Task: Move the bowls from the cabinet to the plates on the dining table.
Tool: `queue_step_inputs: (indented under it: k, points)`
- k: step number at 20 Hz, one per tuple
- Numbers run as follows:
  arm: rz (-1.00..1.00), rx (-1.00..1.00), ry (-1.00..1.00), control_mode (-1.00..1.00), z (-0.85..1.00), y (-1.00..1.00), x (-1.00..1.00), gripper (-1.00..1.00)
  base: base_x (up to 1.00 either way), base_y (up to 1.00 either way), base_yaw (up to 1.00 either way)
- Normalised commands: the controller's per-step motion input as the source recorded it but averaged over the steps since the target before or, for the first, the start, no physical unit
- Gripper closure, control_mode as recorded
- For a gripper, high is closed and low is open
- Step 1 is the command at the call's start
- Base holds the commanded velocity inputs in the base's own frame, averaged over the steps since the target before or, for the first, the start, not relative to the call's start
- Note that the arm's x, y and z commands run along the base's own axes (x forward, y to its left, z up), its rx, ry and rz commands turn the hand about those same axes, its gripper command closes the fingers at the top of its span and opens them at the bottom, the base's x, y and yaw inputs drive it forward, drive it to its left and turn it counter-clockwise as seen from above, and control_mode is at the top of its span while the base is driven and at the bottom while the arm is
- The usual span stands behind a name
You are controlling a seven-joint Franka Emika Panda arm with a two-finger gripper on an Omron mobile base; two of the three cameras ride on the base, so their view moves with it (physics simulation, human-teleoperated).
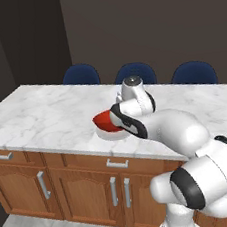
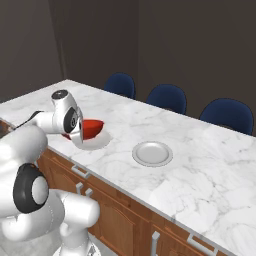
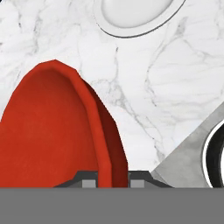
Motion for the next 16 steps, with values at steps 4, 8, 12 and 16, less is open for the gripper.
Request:
queue_step_inputs:
  k: [4, 8, 12, 16]
  points:
    - [0.01, 0.00, -0.02, -1.00, -0.25, 0.00, 0.29, 1.00, 0.00, 0.00, 0.00]
    - [0.01, 0.00, -0.01, -1.00, -0.21, -0.03, 0.33, 1.00, 0.00, 0.00, 0.00]
    - [0.00, 0.00, 0.00, -1.00, -0.24, -0.03, 0.33, 1.00, 0.00, 0.00, 0.00]
    - [0.00, 0.00, 0.00, -1.00, -0.25, -0.01, 0.30, 1.00, 0.00, 0.00, 0.00]
